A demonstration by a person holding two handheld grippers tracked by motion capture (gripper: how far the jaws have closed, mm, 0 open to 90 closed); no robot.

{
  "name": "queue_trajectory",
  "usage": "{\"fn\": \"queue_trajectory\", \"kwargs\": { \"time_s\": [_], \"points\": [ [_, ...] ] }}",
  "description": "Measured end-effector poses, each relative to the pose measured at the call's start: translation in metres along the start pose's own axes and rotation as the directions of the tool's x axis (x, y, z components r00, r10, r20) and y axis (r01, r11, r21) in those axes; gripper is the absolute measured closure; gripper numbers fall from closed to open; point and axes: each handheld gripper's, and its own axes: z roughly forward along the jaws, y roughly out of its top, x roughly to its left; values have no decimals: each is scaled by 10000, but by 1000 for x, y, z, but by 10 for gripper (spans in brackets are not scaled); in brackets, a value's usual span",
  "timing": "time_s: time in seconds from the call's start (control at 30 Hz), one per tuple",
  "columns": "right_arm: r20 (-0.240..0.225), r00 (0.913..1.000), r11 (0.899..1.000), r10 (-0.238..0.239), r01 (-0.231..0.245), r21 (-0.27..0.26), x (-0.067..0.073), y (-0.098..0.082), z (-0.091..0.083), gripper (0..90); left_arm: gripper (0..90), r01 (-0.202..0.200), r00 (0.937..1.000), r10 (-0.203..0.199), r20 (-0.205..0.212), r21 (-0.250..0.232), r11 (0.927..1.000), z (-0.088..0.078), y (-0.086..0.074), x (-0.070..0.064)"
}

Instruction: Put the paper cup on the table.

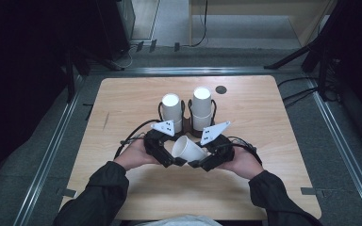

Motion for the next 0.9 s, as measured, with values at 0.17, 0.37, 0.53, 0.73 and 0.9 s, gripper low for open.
{"fn": "queue_trajectory", "kwargs": {
  "time_s": [0.17, 0.37, 0.53, 0.73, 0.9],
  "points": [
    [-157, 9998, 9998, 103, -106, -184, -1, 1, -1, 313, 131, 190, 9992, -175, 367, -423, 9989, -1, -1, 2],
    [-272, 9994, 9995, 205, -211, -219, -1, 1, 1, 313, 172, 91, 9985, -56, 553, -631, 9980, -1, 0, 2],
    [-250, 9993, 9995, 279, -283, -140, -2, 0, 2, 317, 197, 144, 9981, -117, 600, -446, 9989, 0, 0, 3],
    [-314, 9988, 9992, 379, -383, -110, -2, 0, 2, 317, 212, 97, 9985, -82, 538, -279, 9996, 1, 2, 2],
    [-316, 9986, 9990, 428, -431, -73, -1, 0, 2, 296, 216, 99, 9987, -91, 496, -164, 9998, -1, 4, 0]
  ]
}}
